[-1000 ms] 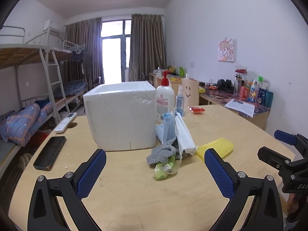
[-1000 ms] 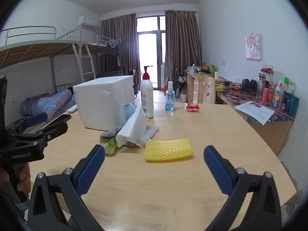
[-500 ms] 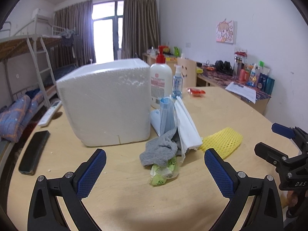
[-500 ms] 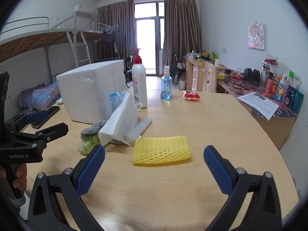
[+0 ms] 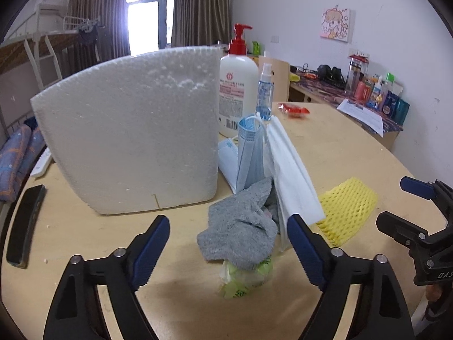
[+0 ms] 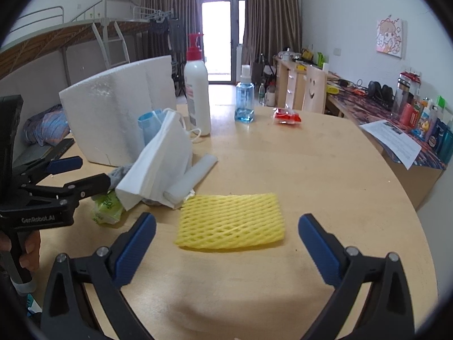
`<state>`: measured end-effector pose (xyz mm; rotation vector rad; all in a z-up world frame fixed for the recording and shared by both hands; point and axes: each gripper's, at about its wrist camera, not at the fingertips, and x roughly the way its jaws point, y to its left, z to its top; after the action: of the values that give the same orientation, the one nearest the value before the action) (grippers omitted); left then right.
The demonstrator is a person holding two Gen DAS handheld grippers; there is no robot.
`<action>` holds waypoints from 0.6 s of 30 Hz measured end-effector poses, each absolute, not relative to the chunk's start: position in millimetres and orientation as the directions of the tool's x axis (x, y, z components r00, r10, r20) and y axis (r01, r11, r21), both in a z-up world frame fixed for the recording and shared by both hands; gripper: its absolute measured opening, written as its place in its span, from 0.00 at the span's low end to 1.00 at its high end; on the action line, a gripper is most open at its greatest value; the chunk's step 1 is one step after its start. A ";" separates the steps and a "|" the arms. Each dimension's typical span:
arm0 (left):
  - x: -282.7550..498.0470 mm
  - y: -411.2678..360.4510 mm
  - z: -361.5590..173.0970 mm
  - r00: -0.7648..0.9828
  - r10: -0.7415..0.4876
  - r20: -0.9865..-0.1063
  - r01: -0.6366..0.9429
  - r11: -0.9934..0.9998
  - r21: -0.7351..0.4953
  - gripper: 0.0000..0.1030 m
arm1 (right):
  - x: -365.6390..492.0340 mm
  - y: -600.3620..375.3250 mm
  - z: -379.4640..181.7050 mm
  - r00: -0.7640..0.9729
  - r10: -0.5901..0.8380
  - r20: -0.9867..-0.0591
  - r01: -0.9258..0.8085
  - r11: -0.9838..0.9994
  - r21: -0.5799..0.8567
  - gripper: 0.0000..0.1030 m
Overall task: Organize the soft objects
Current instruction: 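Grasp the grey sock with the left tool while the right tool grasps the yellow mesh sleeve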
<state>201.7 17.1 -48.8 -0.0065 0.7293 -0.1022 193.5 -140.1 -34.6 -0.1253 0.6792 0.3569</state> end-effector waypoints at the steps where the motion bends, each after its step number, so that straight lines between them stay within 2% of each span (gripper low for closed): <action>1: 203.7 16.9 -49.3 0.737 -0.099 -0.669 0.093 0.995 -0.045 0.75 | 195.6 -140.1 -34.9 0.714 0.284 -0.640 -0.366 0.930 0.004 0.97; 8: 218.8 17.7 -57.2 0.705 -0.096 -0.702 0.097 0.995 -0.038 0.58 | 211.0 -137.1 -41.0 0.685 0.275 -0.675 -0.372 0.928 0.001 0.93; 13: 222.3 27.9 -61.3 0.693 -0.116 -0.712 0.095 0.993 -0.070 0.32 | 222.2 -135.5 -49.5 0.650 0.267 -0.712 -0.374 0.927 0.007 0.86; 15: 222.7 33.1 -61.9 0.694 -0.124 -0.710 0.089 0.992 -0.087 0.30 | 223.8 -134.6 -51.1 0.648 0.263 -0.715 -0.372 0.928 0.004 0.86; 18: 223.5 37.7 -64.6 0.679 -0.144 -0.720 0.096 0.990 -0.107 0.17 | 226.1 -134.2 -53.1 0.642 0.261 -0.720 -0.373 0.928 0.004 0.86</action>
<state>223.5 37.7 -64.6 -0.0625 0.8142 -0.1345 226.1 -134.2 -53.1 -0.1493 0.7953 0.3626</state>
